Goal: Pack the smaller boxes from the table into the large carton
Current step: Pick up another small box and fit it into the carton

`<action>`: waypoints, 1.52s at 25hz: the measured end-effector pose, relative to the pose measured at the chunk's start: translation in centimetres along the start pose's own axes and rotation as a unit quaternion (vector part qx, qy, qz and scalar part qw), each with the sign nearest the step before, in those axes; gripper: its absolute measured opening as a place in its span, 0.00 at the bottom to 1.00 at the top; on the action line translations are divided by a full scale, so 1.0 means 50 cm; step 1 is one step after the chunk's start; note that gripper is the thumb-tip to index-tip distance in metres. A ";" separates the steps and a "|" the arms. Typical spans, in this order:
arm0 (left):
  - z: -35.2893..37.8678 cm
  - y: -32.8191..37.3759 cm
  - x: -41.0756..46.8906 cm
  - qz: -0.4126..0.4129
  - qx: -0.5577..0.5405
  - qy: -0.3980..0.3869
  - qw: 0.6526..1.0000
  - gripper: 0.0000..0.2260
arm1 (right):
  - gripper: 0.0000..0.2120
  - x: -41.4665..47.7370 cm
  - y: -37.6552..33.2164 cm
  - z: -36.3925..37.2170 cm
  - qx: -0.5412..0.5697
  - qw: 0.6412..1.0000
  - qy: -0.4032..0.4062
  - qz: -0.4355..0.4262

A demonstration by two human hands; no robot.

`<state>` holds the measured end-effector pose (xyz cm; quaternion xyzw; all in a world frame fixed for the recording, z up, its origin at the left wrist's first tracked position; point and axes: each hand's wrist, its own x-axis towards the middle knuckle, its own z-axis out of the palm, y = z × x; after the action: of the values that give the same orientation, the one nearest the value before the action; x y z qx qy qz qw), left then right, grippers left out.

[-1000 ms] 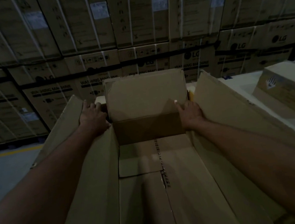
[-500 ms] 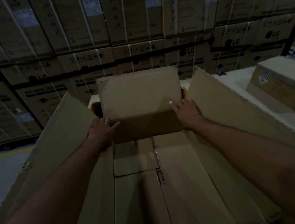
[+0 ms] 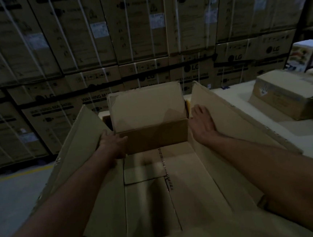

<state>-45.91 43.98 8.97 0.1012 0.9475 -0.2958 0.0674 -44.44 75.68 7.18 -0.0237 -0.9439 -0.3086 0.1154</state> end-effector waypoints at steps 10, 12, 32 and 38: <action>-0.017 -0.107 -0.192 -0.180 -0.020 0.052 0.982 0.25 | 0.26 -0.129 0.143 -0.100 0.050 0.994 -0.020 0.099; -0.011 -0.120 -0.206 -0.145 -0.048 0.071 0.986 0.24 | 0.24 -0.141 0.158 -0.117 0.095 0.990 -0.039 0.096; -0.129 0.018 -0.271 0.021 -0.250 0.135 0.959 0.23 | 0.08 -0.300 0.017 -0.242 0.062 0.989 -0.041 -0.130; -0.168 0.092 -0.352 0.098 -0.268 0.153 0.946 0.25 | 0.12 -0.383 0.082 -0.275 0.050 0.997 -0.011 -0.063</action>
<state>-28.32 49.82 16.61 0.2154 0.9762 -0.0038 -0.0253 -22.53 71.39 15.86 0.0384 -0.9590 -0.2672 0.0867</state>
